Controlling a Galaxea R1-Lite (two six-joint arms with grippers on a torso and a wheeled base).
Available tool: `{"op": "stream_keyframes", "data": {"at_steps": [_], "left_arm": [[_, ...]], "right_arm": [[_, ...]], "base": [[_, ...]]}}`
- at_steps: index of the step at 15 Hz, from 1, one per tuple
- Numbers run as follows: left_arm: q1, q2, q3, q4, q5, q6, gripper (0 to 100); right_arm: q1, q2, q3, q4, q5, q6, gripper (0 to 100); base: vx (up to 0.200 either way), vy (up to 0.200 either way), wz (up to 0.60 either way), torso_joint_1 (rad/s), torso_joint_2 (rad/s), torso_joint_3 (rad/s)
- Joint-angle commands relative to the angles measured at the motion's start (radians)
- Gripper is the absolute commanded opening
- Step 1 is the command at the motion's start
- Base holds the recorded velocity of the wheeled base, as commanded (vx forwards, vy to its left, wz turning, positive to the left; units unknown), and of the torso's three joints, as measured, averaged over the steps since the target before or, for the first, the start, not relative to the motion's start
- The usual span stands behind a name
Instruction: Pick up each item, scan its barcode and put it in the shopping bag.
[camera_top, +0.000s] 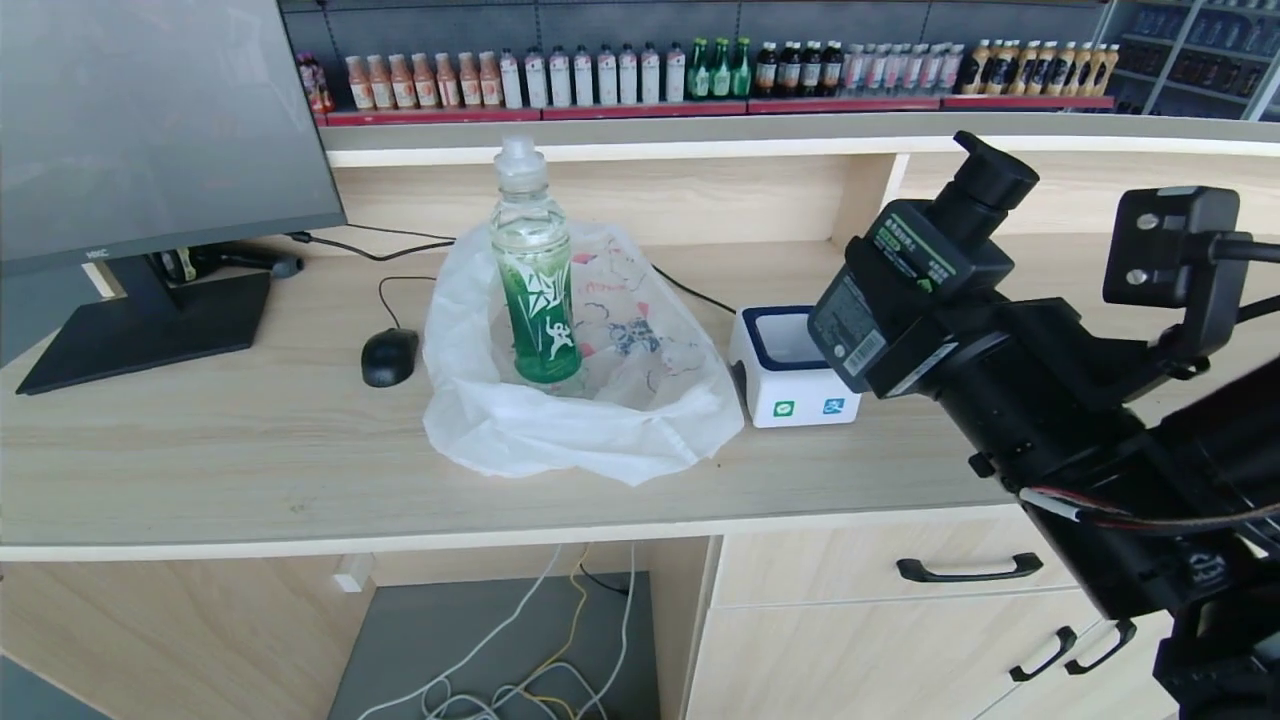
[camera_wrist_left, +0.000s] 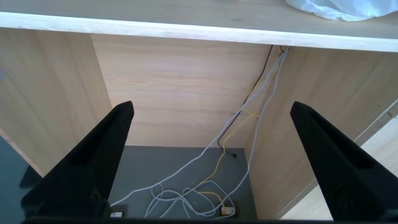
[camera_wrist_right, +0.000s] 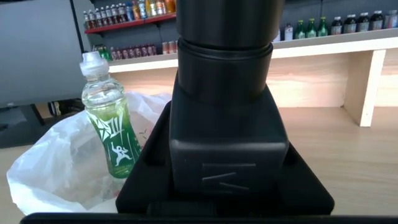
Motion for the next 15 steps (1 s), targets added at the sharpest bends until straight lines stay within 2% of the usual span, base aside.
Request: {"op": "stream_keyframes", "data": {"at_steps": [1, 3, 5, 10, 12, 13, 14, 15], "left_arm": [[0.001, 0.000, 0.000, 0.000, 0.000, -0.001, 100], [0.001, 0.000, 0.000, 0.000, 0.000, -0.001, 100], [0.001, 0.000, 0.000, 0.000, 0.000, -0.001, 100], [0.001, 0.000, 0.000, 0.000, 0.000, 0.001, 100], [0.001, 0.000, 0.000, 0.000, 0.000, -0.001, 100], [0.001, 0.000, 0.000, 0.000, 0.000, -0.001, 100], [0.001, 0.000, 0.000, 0.000, 0.000, -0.001, 100], [0.001, 0.000, 0.000, 0.000, 0.000, -0.001, 100]], "right_arm": [[0.005, 0.009, 0.001, -0.002, 0.000, 0.000, 0], [0.012, 0.019, 0.000, -0.002, 0.009, -0.008, 0], [0.011, 0.067, -0.003, -0.002, 0.118, -0.084, 0], [0.003, 0.159, -0.099, -0.002, 0.290, -0.337, 0], [-0.070, 0.176, -0.163, -0.002, 0.439, -0.540, 0], [-0.101, 0.197, -0.243, -0.002, 0.500, -0.615, 0], [-0.149, 0.240, -0.359, -0.002, 0.618, -0.686, 0], [-0.163, 0.250, -0.385, -0.002, 0.664, -0.725, 0]], "base": [[0.000, 0.000, 0.00, 0.000, 0.00, 0.000], [0.000, 0.000, 0.00, 0.000, 0.00, 0.000], [0.000, 0.000, 0.00, 0.000, 0.00, 0.000], [0.000, 0.000, 0.00, 0.000, 0.00, 0.000], [0.000, 0.000, 0.00, 0.000, 0.00, 0.000], [0.000, 0.000, 0.00, 0.000, 0.00, 0.000], [0.000, 0.000, 0.00, 0.000, 0.00, 0.000], [0.000, 0.000, 0.00, 0.000, 0.00, 0.000]]}}
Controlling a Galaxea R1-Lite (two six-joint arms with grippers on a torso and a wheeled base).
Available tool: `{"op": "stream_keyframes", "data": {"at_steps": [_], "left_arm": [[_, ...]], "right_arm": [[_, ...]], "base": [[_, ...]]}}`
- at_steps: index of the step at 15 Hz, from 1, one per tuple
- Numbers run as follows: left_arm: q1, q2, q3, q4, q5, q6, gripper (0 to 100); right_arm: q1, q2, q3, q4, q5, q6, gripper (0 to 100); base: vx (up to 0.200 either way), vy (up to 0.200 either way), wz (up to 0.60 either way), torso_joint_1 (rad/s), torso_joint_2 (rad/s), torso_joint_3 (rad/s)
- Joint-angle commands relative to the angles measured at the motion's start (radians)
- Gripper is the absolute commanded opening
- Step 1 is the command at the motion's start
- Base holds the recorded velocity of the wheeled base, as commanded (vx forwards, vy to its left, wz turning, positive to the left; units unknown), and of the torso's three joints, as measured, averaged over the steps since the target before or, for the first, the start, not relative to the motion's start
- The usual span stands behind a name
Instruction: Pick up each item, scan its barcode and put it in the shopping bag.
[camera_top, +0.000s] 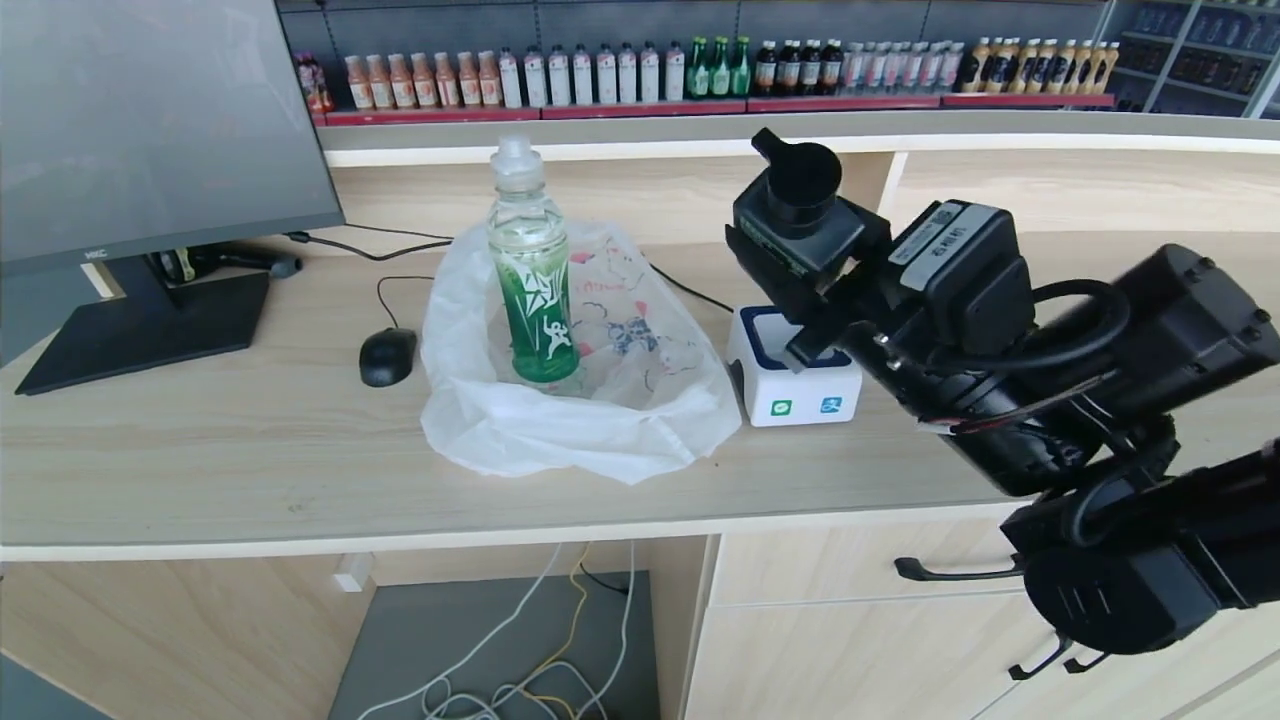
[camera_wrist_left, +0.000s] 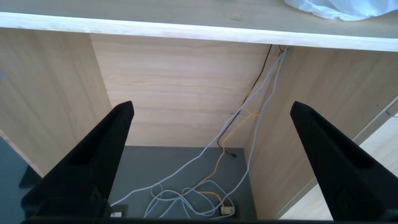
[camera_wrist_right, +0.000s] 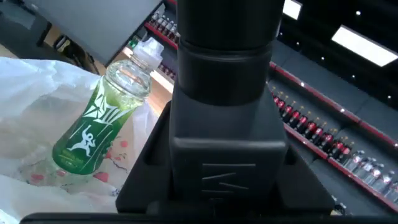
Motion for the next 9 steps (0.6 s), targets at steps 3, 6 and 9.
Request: {"op": "stream_keyframes", "data": {"at_steps": [3, 6, 9], "left_arm": [[0.000, 0.000, 0.000, 0.000, 0.000, -0.001, 100], [0.000, 0.000, 0.000, 0.000, 0.000, -0.001, 100], [0.000, 0.000, 0.000, 0.000, 0.000, -0.001, 100]], "right_arm": [[-0.091, 0.089, -0.141, 0.000, 0.213, -0.174, 0], [-0.126, 0.120, -0.148, 0.000, 0.356, -0.270, 0], [-0.143, 0.153, -0.131, 0.000, 0.449, -0.350, 0]], "base": [[0.000, 0.000, 0.00, 0.000, 0.00, 0.000], [0.000, 0.000, 0.00, 0.000, 0.00, 0.000], [0.000, 0.000, 0.00, 0.000, 0.00, 0.000]]}}
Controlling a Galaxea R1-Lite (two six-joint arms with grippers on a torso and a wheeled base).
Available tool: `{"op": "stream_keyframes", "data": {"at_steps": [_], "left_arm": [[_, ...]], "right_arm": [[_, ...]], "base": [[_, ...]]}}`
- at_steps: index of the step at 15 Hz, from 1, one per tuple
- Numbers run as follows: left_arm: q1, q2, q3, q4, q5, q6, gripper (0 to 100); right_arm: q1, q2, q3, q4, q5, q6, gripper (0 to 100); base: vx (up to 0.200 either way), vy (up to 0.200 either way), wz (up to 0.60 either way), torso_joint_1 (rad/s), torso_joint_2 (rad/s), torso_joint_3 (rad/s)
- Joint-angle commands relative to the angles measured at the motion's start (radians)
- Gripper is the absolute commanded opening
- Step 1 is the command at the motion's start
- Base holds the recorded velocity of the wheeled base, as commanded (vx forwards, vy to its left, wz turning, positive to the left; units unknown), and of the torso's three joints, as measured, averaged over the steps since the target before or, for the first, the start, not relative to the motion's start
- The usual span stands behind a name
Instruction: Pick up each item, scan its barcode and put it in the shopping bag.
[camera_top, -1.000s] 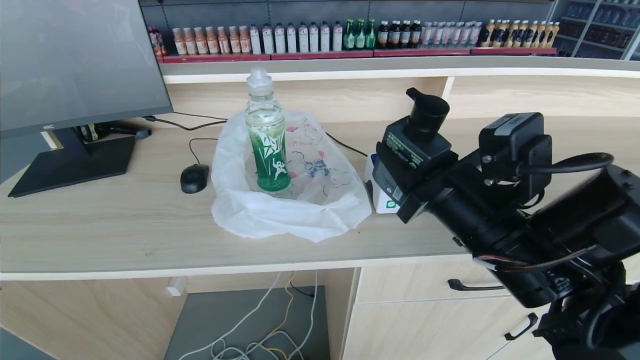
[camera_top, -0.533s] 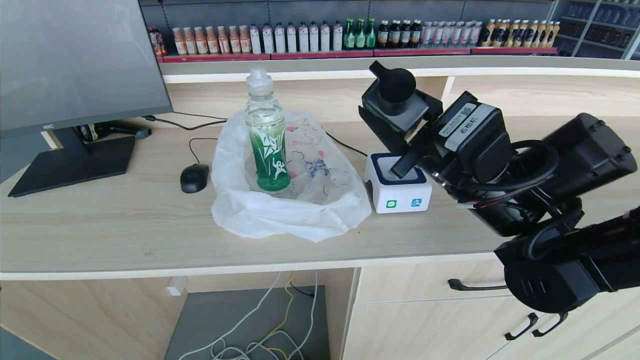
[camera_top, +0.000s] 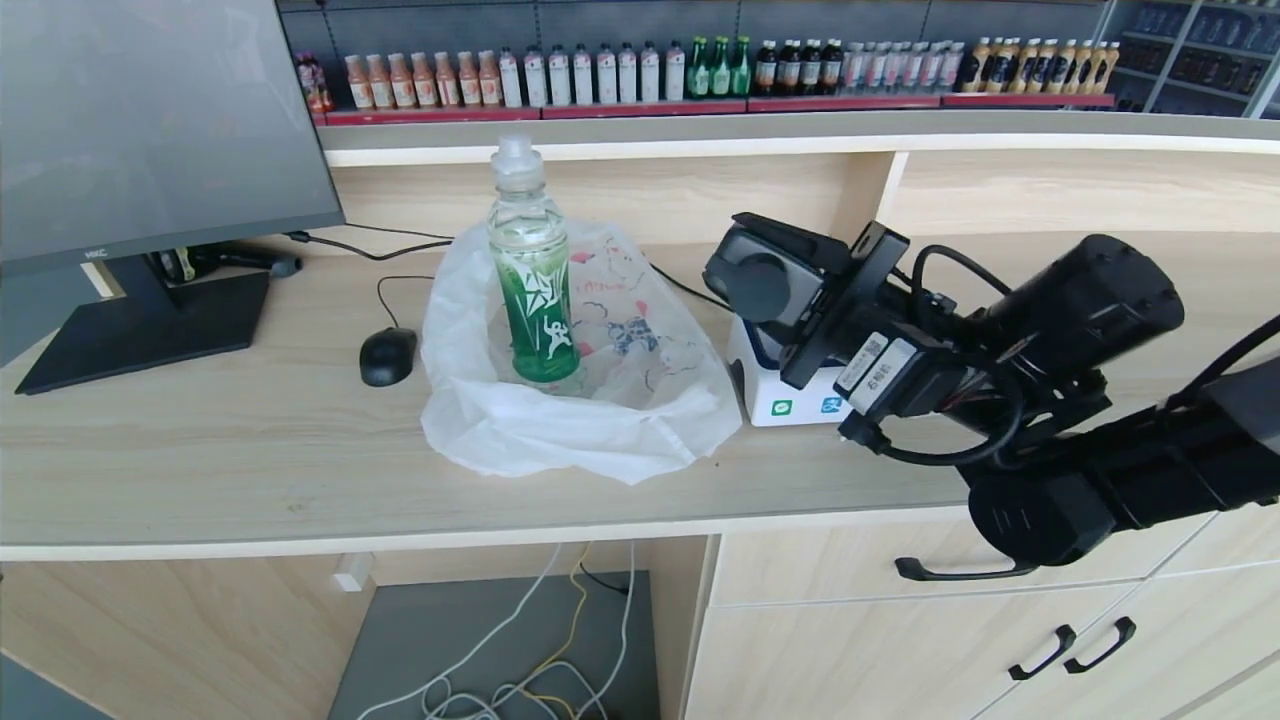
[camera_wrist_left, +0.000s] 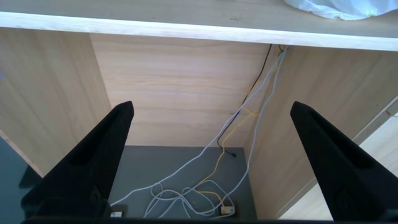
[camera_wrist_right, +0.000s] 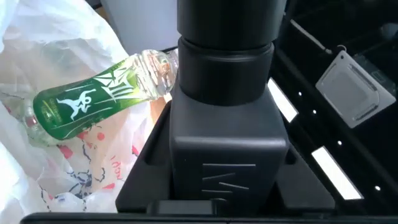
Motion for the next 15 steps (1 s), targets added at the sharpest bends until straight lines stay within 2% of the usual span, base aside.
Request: {"op": "stream_keyframes", "data": {"at_steps": [1, 15], "left_arm": [[0.000, 0.000, 0.000, 0.000, 0.000, 0.001, 100], [0.000, 0.000, 0.000, 0.000, 0.000, -0.001, 100]], "right_arm": [[-0.010, 0.030, 0.020, -0.001, 0.010, -0.020, 0], [-0.042, 0.059, 0.049, -0.001, 0.046, -0.049, 0]], "base": [[0.000, 0.000, 0.00, 0.000, 0.00, 0.000], [0.000, 0.000, 0.00, 0.000, 0.00, 0.000]]}}
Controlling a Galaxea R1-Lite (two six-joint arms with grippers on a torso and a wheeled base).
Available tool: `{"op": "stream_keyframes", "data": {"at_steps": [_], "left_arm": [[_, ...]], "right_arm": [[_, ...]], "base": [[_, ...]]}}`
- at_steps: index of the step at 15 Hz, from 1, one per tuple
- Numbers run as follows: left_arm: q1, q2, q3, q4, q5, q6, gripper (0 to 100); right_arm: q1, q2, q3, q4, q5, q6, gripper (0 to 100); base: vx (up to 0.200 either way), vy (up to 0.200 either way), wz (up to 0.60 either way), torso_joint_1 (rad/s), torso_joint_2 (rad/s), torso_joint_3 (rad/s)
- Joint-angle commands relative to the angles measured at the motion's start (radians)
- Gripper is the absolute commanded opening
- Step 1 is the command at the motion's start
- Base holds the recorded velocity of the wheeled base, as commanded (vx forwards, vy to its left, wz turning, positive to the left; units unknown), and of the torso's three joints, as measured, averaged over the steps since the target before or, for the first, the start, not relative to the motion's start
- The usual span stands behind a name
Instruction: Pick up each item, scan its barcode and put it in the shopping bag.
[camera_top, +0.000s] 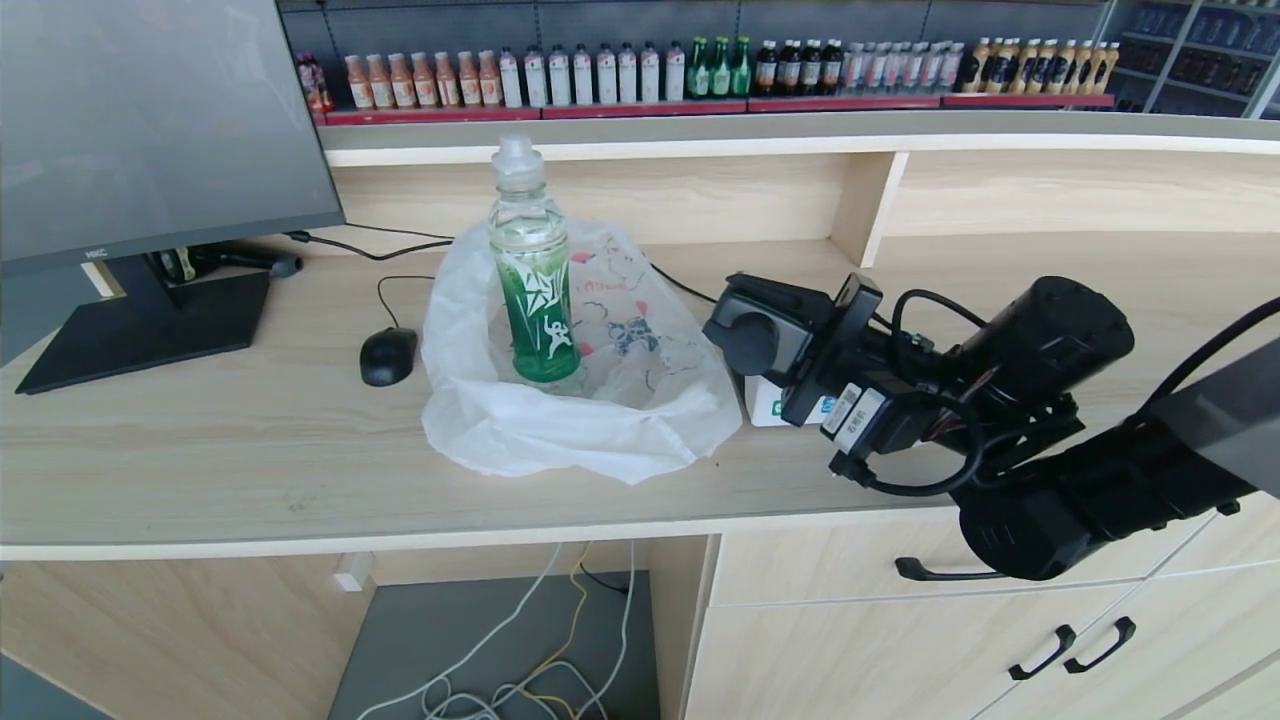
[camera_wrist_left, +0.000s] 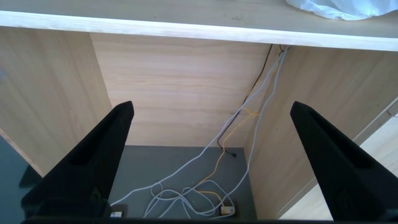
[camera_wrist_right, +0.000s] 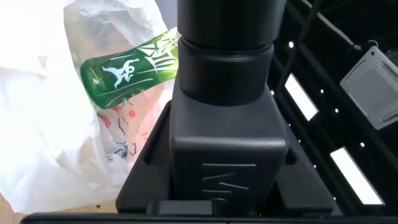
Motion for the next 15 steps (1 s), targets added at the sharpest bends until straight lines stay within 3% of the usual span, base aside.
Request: {"op": "stream_keyframes", "data": {"at_steps": [1, 15], "left_arm": [[0.000, 0.000, 0.000, 0.000, 0.000, -0.001, 100], [0.000, 0.000, 0.000, 0.000, 0.000, -0.001, 100]], "right_arm": [[-0.002, 0.005, 0.006, -0.001, 0.002, -0.003, 0], [-0.017, 0.025, 0.009, -0.001, 0.002, -0.001, 0]], "base": [[0.000, 0.000, 0.00, 0.000, 0.00, 0.000], [0.000, 0.000, 0.00, 0.000, 0.00, 0.000]]}}
